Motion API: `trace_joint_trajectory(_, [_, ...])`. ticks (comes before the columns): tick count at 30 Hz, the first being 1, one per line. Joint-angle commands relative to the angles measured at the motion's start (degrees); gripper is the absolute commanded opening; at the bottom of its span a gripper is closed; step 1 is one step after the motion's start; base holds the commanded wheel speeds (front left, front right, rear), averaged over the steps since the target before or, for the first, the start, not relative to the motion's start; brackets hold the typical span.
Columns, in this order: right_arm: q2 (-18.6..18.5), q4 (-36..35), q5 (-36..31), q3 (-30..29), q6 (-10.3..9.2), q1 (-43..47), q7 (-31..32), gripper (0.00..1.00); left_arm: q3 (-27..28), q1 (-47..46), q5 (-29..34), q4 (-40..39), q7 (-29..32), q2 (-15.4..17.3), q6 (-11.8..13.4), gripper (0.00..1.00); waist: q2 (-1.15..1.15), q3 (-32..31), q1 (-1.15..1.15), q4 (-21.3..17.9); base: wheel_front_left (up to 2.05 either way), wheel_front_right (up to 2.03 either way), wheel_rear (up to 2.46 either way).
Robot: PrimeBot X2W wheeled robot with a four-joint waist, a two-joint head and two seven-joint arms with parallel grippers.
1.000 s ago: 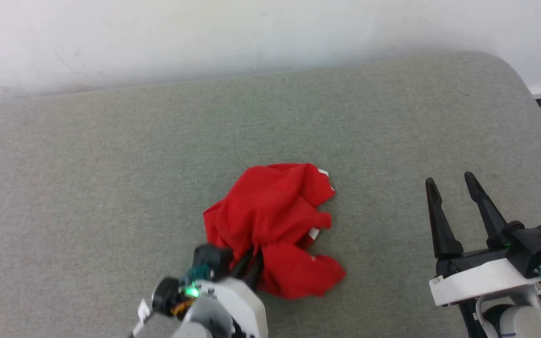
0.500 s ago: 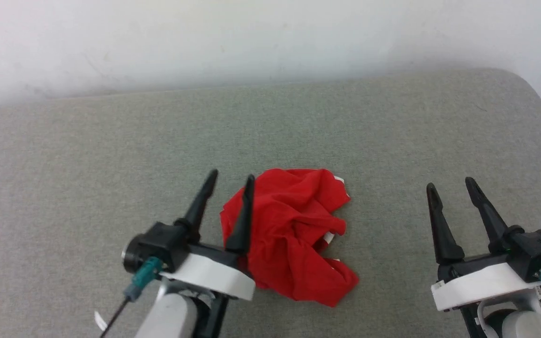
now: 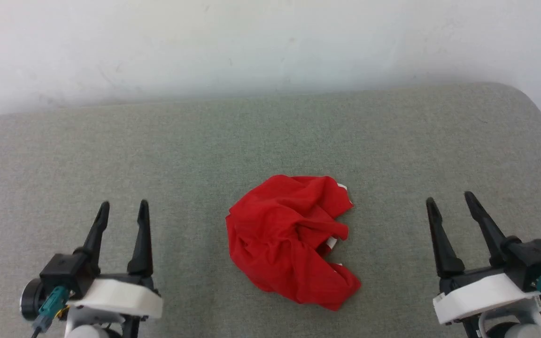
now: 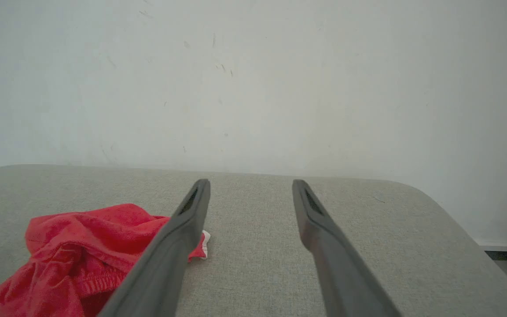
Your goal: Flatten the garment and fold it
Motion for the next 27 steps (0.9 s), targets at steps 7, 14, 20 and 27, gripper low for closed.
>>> trace_joint_trajectory(7, [0.15, -0.72, -0.59, -0.57, -0.04, 2.10, 0.91, 1.00, 1.00, 4.75, -0.86, -2.47, 2.22, 1.66, 1.21, 1.00, 0.00, -0.73, 0.00, 1.29, 0.00, 0.00, 0.00])
trace_joint_trajectory(14, [0.15, -1.14, -0.38, -0.41, -0.04, 2.44, 1.09, 1.00, 0.37, 5.71, -1.82, -3.24, 3.66, 1.23, 1.37, 1.00, 0.00, -0.84, 0.00, 2.06, 0.00, 0.00, 0.00])
trace_joint_trajectory(20, [0.15, -1.00, 0.07, -0.85, -0.04, 2.38, 0.70, 1.00, -3.87, 2.54, -2.79, -2.97, 12.15, -0.60, 1.13, 1.00, 0.00, -0.18, 0.00, 3.49, 0.00, 0.00, 0.00])
trace_joint_trajectory(27, [0.15, -0.53, 0.20, -0.07, -0.04, 1.08, 0.70, 1.00, -13.45, -6.40, -3.03, 3.13, 26.25, -2.88, -3.63, 1.00, 0.00, 0.72, 0.00, 3.71, 0.00, 0.00, 0.00])
